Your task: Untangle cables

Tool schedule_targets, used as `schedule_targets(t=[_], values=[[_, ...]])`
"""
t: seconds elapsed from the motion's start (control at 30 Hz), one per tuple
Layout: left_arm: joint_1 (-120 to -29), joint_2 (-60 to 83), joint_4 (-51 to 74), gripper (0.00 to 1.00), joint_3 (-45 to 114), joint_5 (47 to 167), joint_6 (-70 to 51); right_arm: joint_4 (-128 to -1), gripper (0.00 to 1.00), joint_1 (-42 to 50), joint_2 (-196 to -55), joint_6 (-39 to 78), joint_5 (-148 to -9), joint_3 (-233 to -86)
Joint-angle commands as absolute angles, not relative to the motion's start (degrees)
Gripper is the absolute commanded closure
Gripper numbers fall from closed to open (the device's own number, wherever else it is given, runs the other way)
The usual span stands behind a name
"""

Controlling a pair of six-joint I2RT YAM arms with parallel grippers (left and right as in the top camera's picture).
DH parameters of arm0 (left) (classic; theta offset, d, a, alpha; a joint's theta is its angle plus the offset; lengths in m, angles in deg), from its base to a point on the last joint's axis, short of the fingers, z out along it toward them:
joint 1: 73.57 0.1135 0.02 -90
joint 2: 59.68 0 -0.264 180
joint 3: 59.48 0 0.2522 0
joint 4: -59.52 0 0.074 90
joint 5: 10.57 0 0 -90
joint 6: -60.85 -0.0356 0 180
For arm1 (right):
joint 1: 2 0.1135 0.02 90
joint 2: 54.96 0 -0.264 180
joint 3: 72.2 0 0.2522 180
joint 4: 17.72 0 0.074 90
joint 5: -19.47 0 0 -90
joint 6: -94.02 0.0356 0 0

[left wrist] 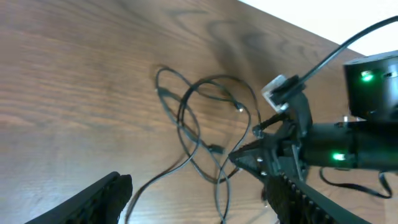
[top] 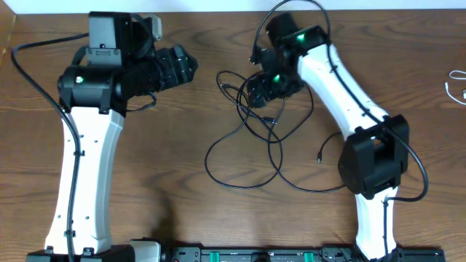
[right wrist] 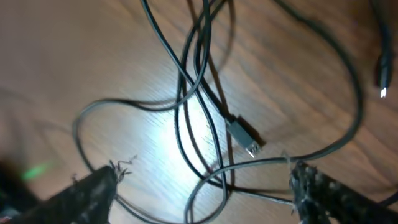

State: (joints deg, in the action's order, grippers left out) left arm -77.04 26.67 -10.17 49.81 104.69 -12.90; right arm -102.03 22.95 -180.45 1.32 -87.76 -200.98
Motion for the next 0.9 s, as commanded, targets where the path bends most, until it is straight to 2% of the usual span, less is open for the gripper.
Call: schedule_targets(t=[0.0, 0.13, 0.2, 0.33, 0.53, 0.87], values=[[-76.75, 27.48, -12.00, 0.24, 50.40, 101.63, -14.52, -99.91, 0.06, 24.63, -180.67, 0.80, -81.86, -197.59], [-76.73, 27.52, -13.40, 0.24, 50.40, 98.81, -14.76, -94.16, 0.01, 25.83, -180.67, 3.57, -81.38, -192.61], [-76.75, 27.52, -13.36, 0.24, 50.40, 98.79, -15.19, -91.16, 0.01, 26.60, -180.69, 5.67, -80.70, -190.40], [-76.75, 27.52, -13.42, 0.24, 50.40, 98.79, -15.19, -85.37, 0.01, 29.37, -180.69, 15.22, -70.26, -186.38], [-76.75, 27.52, -14.06, 0.24, 50.40, 98.81, -15.19, -77.59, 0.01, 33.79, -180.69, 22.06, -59.85, -181.86], [-76.75, 27.54, -14.89, 0.24, 50.40, 98.81, -15.39, -74.75, 0.01, 34.79, -180.69, 28.47, -51.28, -180.07]])
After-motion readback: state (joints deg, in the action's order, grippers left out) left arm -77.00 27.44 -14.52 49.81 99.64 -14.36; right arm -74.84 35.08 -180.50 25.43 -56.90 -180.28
